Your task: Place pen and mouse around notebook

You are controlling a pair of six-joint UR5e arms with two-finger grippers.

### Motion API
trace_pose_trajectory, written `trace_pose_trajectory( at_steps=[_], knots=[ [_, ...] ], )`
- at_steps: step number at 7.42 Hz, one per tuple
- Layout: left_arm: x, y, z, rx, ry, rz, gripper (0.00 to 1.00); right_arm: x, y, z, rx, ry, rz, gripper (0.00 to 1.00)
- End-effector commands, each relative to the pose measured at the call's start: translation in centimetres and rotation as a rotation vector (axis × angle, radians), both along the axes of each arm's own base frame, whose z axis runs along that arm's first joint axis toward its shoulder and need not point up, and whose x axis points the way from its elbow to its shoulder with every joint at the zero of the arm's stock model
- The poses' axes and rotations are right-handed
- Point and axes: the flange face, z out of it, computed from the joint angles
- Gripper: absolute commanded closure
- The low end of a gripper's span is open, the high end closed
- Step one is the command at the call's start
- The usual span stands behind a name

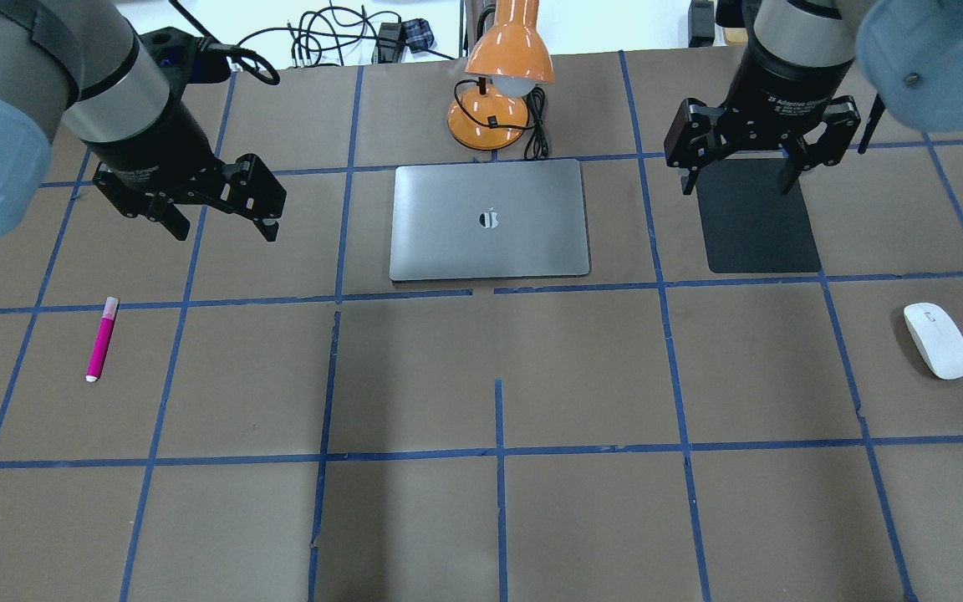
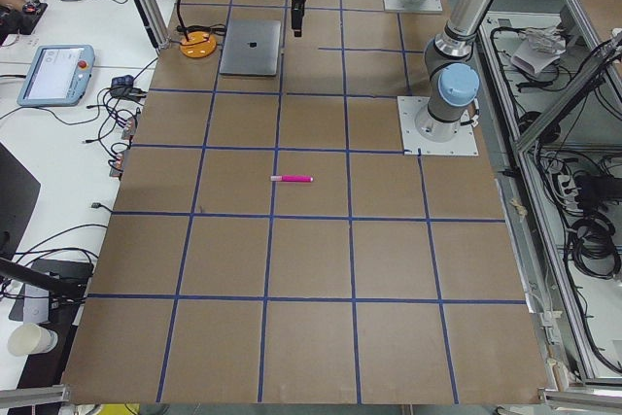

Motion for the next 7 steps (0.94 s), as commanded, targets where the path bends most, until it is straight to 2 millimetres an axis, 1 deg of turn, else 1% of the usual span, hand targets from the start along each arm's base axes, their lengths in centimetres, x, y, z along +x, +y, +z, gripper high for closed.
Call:
trace_pose_trajectory(
  at_steps=[1, 2, 3, 4, 5, 6, 7],
  knots=[
    [0.1, 0.2, -1.2, 0.016, 0.003, 0.000, 0.00, -0.1, 0.0, -0.2, 0.003, 0.004, 0.000, 0.00],
    [0.1, 0.3, -1.6, 0.020, 0.003, 0.000, 0.00, -1.4, -0.3, -0.4, 0.005, 0.024, 0.022, 0.00],
    [0.3, 0.1, -1.8, 0.018, -0.006, 0.005, 0.00, -8.2, -1.2, -1.5, 0.043, 0.003, 0.088, 0.00],
    [1.0, -0.1, -1.9, 0.021, -0.003, 0.015, 0.00, -16.5, 0.0, -6.1, 0.124, -0.035, -0.018, 0.00],
    [2.6, -0.8, -2.4, 0.028, 0.000, 0.044, 0.00, -21.7, 1.4, -10.7, 0.105, -0.036, 0.077, 0.00],
    [6.2, -1.7, -3.2, 0.041, -0.002, 0.113, 0.00, -25.1, 2.7, -15.0, 0.090, -0.015, 0.116, 0.00],
    [10.1, -2.5, -4.2, 0.062, 0.002, 0.166, 0.00, -28.0, 3.4, -17.9, 0.045, 0.036, 0.132, 0.00]
  ],
)
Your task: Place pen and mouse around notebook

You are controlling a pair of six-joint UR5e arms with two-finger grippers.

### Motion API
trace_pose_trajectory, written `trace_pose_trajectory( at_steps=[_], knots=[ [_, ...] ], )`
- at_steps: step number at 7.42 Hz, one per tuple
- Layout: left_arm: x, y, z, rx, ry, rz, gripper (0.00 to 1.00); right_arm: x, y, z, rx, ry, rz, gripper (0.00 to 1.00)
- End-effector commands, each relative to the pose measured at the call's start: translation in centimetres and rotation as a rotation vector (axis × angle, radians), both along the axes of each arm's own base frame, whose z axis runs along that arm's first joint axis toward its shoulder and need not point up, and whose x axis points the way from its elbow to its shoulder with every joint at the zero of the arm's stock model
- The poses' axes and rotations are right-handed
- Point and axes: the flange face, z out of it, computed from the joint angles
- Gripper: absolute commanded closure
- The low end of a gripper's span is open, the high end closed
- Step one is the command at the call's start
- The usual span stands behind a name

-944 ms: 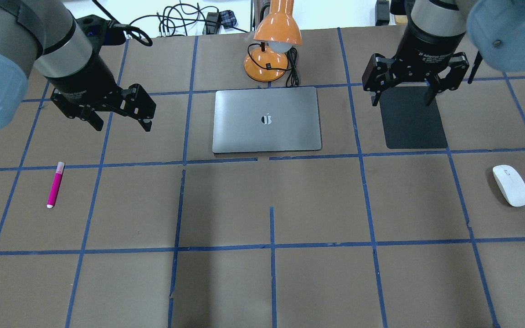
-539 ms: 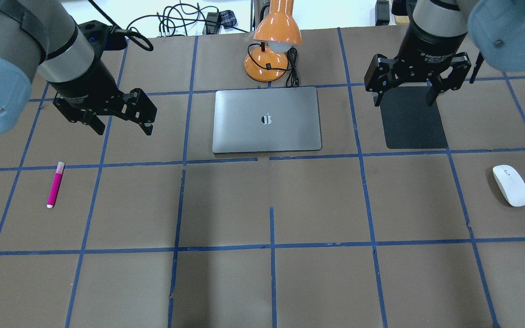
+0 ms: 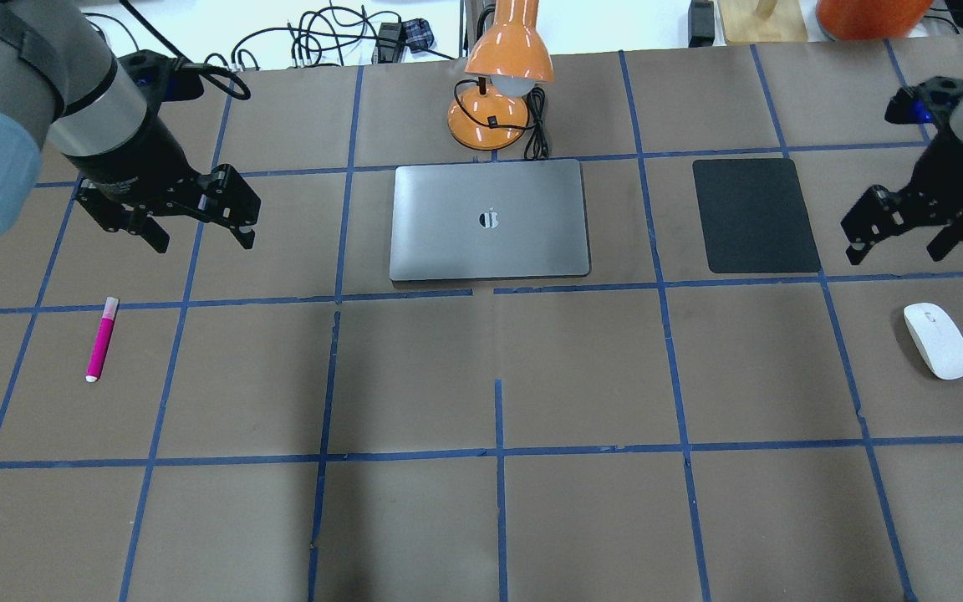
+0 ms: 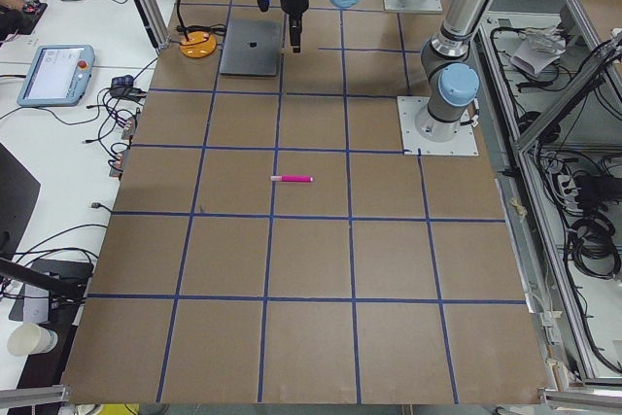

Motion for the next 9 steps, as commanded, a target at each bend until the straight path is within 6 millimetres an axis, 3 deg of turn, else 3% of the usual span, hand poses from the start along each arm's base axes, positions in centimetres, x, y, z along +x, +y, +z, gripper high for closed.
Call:
trace_pose_trajectory(
  at_steps=[1, 2, 3, 4, 6, 8, 9],
  knots=[
    [8.7, -1.4, -2.9, 0.047, 0.019, 0.046, 0.00, -6.3, 2.1, -6.6, -0.064, 0.060, 0.093, 0.00],
    [13.8, -1.9, -6.0, 0.049, 0.032, 0.037, 0.00, -8.3, 2.1, -9.3, -0.023, 0.067, 0.112, 0.00],
    [18.2, -1.6, -8.1, 0.009, 0.023, 0.022, 0.00, -10.3, 2.3, -10.8, -0.010, 0.076, 0.082, 0.00],
    [21.6, -1.0, -10.9, -0.002, 0.023, 0.011, 0.00, -11.4, 2.4, -11.9, -0.004, 0.071, 0.087, 0.00],
    [24.4, -0.9, -14.9, -0.050, -0.011, -0.063, 0.00, -11.7, 2.2, -13.6, 0.009, 0.052, 0.114, 0.00],
    [26.7, 0.1, -20.0, 0.004, 0.000, -0.031, 0.00, -12.2, 1.7, -16.2, 0.027, 0.049, 0.120, 0.00],
    [28.2, 0.1, -21.6, -0.006, -0.008, -0.009, 0.00, -12.5, 1.6, -17.0, 0.029, 0.061, 0.120, 0.00]
  ],
)
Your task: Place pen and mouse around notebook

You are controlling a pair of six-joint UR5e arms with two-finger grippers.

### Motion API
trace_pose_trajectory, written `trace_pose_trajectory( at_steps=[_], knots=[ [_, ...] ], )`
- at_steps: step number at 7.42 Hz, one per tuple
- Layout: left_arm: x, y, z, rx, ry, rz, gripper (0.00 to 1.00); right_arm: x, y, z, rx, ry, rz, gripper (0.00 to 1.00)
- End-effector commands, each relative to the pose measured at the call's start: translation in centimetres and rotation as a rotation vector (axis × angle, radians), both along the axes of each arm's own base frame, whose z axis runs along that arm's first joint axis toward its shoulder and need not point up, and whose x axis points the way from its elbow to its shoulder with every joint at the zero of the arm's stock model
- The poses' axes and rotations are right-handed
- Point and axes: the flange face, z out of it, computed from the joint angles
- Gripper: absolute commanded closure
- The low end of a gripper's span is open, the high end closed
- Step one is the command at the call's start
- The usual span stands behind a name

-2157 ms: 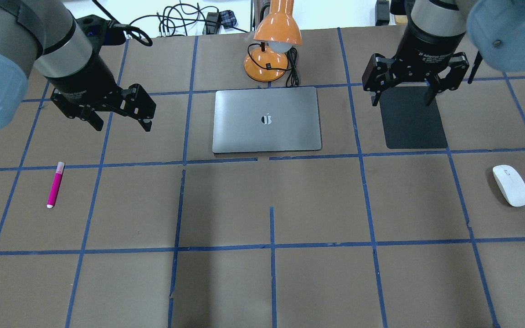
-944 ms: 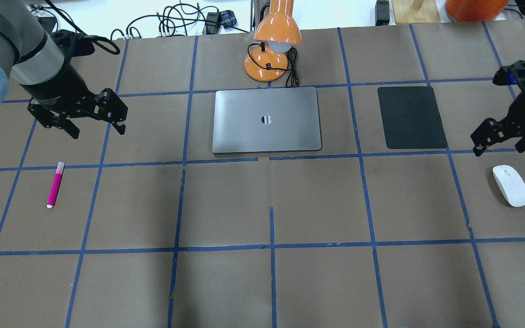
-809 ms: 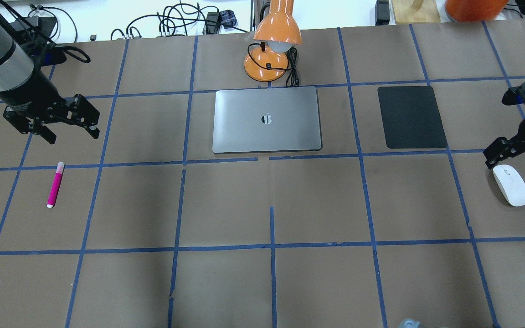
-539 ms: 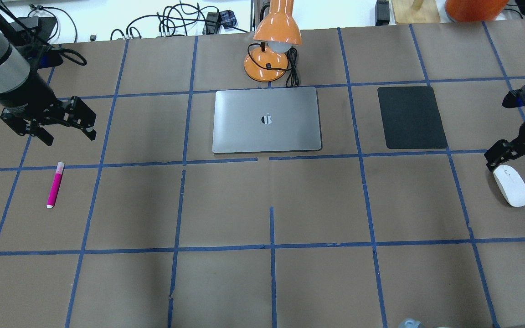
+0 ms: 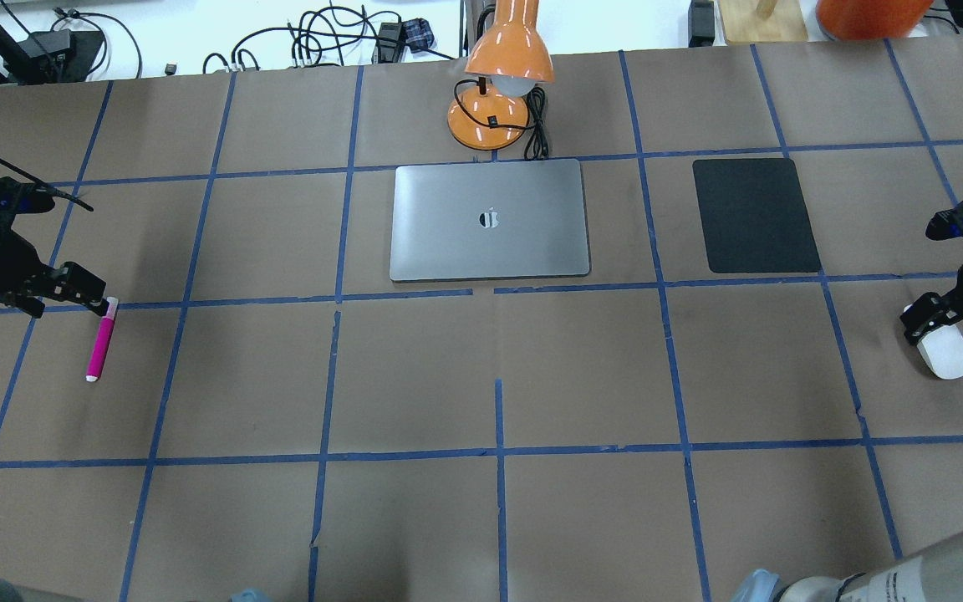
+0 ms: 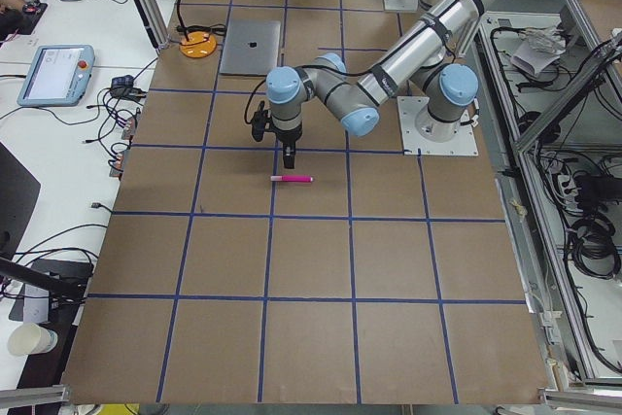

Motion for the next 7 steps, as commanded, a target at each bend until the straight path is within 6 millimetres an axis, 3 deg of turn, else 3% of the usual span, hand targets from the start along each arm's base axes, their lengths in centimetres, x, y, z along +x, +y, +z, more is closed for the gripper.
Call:
trace_pose_trajectory(
  at_steps=[1, 3, 4, 5, 6, 7],
  knots=[
    [2.3, -0.2, -4.1, -0.015, -0.017, 0.012, 0.00, -0.2, -0.2, -1.5, 0.012, -0.004, -0.001, 0.00],
    [2.6, -0.8, -6.3, 0.002, 0.008, 0.011, 0.00, -0.2, -0.2, -0.7, 0.002, -0.001, -0.009, 0.05],
    [2.4, -1.2, -6.3, -0.015, -0.002, 0.011, 0.00, -0.1, -0.1, -0.9, 0.007, -0.004, -0.009, 0.24],
    [2.5, -1.4, -6.5, -0.024, -0.008, 0.007, 0.07, -0.2, -0.2, -0.8, 0.004, -0.002, -0.011, 0.40],
    [2.3, -1.4, -7.5, -0.008, 0.000, 0.009, 0.31, -0.4, -0.4, -0.4, -0.005, 0.005, -0.015, 0.45],
    [2.4, -1.5, -7.9, -0.003, 0.004, 0.005, 0.32, -0.3, -0.4, 0.1, 0.007, -0.002, -0.038, 0.65]
  ],
)
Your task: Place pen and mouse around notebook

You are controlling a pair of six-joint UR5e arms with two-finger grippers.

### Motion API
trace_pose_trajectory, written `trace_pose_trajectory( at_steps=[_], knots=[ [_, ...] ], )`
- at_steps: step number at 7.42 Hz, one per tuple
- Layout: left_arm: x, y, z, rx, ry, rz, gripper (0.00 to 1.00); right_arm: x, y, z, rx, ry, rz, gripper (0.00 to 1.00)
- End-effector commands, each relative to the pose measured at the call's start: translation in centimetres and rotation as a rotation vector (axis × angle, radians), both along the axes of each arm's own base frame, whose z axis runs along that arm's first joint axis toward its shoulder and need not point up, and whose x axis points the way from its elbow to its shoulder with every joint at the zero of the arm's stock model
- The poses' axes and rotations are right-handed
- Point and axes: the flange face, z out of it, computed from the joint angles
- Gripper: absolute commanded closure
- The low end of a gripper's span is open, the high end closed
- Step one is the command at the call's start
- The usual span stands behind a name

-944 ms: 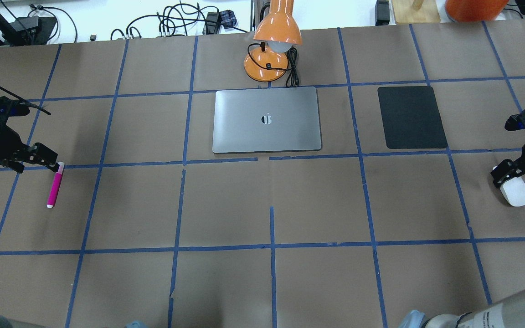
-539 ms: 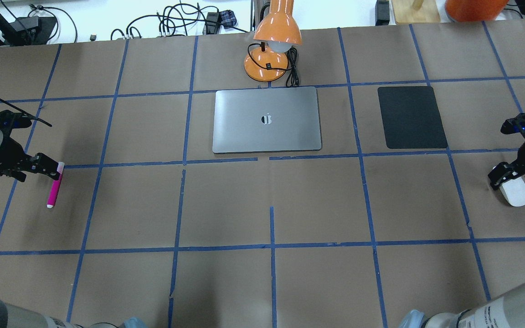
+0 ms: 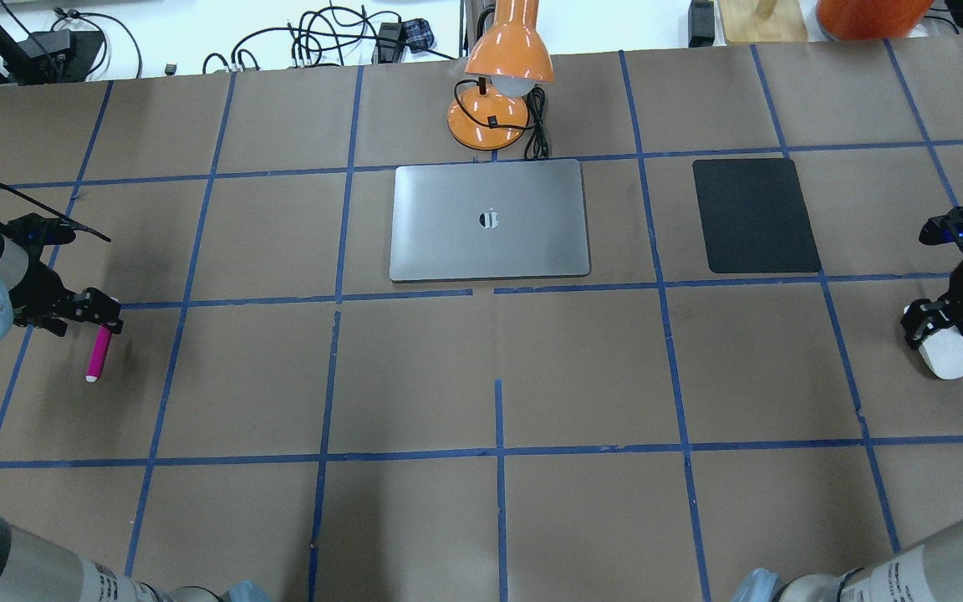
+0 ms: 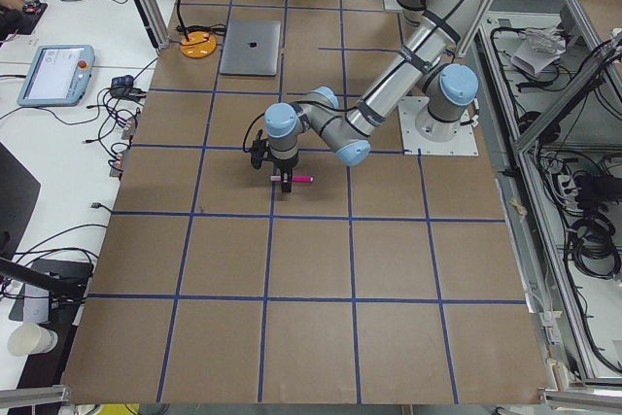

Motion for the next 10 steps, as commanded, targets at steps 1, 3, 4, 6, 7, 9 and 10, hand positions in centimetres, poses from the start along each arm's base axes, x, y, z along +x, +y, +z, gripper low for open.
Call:
trace_pose_trajectory(
  at_steps=[1, 3, 4, 6, 7, 9, 10],
  knots=[
    [-0.3, -0.2, -0.7, 0.005, 0.006, -0.006, 0.33, -0.2, -0.4, 1.7, -0.005, 0.006, -0.020, 0.70],
    [-2.2, -1.0, -0.4, 0.007, -0.005, -0.043, 0.62, 0.0, -2.7, 6.7, -0.079, 0.046, -0.048, 0.70],
    [-2.3, -1.1, -0.4, 0.009, -0.004, -0.048, 0.85, 2.3, -5.4, 8.9, -0.128, 0.038, -0.065, 0.70],
    [-1.9, -1.2, 0.3, 0.008, -0.012, -0.043, 1.00, 10.1, -10.1, 9.9, -0.119, 0.022, -0.162, 0.70],
    [-1.6, -1.4, 1.5, -0.010, -0.023, -0.042, 1.00, 15.3, -13.5, 8.9, -0.140, 0.000, -0.164, 0.70],
    [-1.9, -1.9, 3.5, 0.021, -0.008, 0.014, 1.00, 16.4, -19.3, 4.4, -0.103, -0.064, -0.220, 0.70],
    [-1.9, -2.7, 4.6, 0.056, -0.050, 0.021, 1.00, 16.9, -19.8, 3.8, -0.098, -0.067, -0.257, 0.69]
  ],
)
